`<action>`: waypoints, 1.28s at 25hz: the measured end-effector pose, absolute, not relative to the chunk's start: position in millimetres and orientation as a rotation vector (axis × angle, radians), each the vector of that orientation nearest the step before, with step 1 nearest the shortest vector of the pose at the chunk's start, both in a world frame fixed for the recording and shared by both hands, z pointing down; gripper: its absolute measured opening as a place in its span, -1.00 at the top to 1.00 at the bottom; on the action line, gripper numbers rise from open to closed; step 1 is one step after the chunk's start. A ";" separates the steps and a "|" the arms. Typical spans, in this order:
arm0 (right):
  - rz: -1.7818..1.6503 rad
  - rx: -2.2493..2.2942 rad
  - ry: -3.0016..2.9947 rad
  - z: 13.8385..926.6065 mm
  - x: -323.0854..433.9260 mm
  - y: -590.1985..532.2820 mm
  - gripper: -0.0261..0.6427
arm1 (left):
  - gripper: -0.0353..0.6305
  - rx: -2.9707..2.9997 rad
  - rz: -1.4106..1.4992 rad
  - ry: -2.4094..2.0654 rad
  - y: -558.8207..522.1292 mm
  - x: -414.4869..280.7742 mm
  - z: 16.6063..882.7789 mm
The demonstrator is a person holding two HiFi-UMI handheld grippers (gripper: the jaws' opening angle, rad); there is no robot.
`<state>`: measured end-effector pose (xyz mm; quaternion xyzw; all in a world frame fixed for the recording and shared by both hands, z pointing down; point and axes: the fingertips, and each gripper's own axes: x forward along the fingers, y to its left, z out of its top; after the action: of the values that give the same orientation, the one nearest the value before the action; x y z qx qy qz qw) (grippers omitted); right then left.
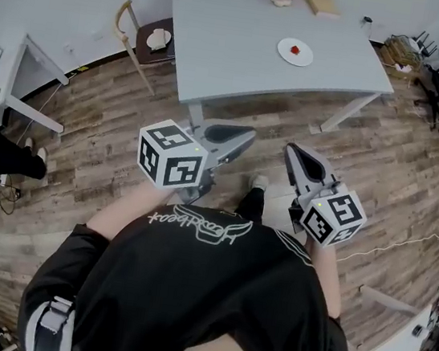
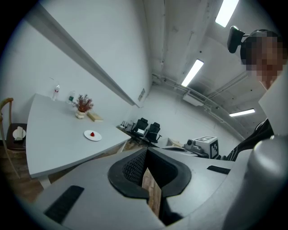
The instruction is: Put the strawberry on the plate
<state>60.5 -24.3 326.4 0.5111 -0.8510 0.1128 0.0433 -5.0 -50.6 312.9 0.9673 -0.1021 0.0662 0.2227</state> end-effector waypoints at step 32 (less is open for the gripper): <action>0.381 1.600 -2.547 346.6 66.6 -8.2 0.90 | 0.88 2.679 0.249 -0.201 -33.3 8.8 327.4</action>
<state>66.6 -8.2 346.6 0.5271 -0.8387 0.1254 0.0550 8.8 -33.3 327.4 0.9687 -0.0726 0.0899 0.2199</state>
